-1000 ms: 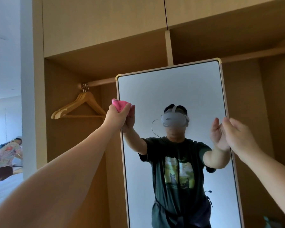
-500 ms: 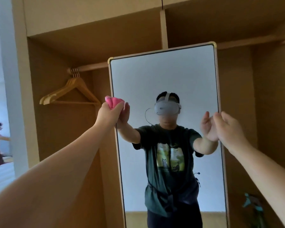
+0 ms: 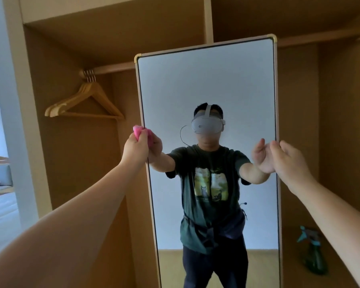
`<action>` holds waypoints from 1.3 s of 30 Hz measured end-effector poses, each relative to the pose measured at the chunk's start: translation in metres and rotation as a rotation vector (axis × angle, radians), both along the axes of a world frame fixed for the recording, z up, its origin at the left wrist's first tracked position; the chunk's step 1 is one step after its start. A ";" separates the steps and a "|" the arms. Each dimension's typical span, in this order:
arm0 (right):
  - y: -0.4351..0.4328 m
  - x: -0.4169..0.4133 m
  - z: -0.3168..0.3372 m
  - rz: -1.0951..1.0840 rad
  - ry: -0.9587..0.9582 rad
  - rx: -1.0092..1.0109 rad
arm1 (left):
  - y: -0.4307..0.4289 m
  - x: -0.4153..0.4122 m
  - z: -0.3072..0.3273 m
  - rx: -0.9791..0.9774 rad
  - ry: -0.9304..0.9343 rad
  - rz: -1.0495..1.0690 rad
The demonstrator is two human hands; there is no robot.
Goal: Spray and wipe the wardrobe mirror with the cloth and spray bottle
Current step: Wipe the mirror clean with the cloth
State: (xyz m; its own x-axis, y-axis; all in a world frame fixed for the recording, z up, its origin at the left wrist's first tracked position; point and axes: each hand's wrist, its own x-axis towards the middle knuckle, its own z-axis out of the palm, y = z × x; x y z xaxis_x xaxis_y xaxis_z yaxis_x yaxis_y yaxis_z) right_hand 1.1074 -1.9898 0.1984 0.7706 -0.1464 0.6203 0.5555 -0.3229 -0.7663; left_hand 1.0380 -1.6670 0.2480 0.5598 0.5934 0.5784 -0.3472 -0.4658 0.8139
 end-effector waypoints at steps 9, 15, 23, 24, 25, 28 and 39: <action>-0.006 0.010 -0.030 0.014 0.043 -0.019 | 0.006 -0.004 -0.020 -0.072 0.037 -0.065; -0.006 0.014 -0.046 0.021 0.058 -0.008 | 0.014 -0.004 -0.040 -0.055 0.080 -0.065; -0.006 0.013 -0.066 0.036 0.103 -0.014 | 0.010 -0.003 -0.072 -0.125 0.093 -0.087; -0.006 0.013 -0.069 0.037 0.113 -0.020 | 0.010 -0.004 -0.075 -0.126 0.102 -0.091; -0.006 0.013 -0.072 0.039 0.122 -0.026 | 0.010 -0.004 -0.079 -0.129 0.108 -0.093; -0.007 0.011 -0.082 0.040 0.142 -0.034 | 0.010 -0.005 -0.089 -0.118 0.123 -0.104; -0.009 0.008 -0.114 0.041 0.183 -0.072 | 0.010 -0.003 -0.119 -0.102 0.152 -0.119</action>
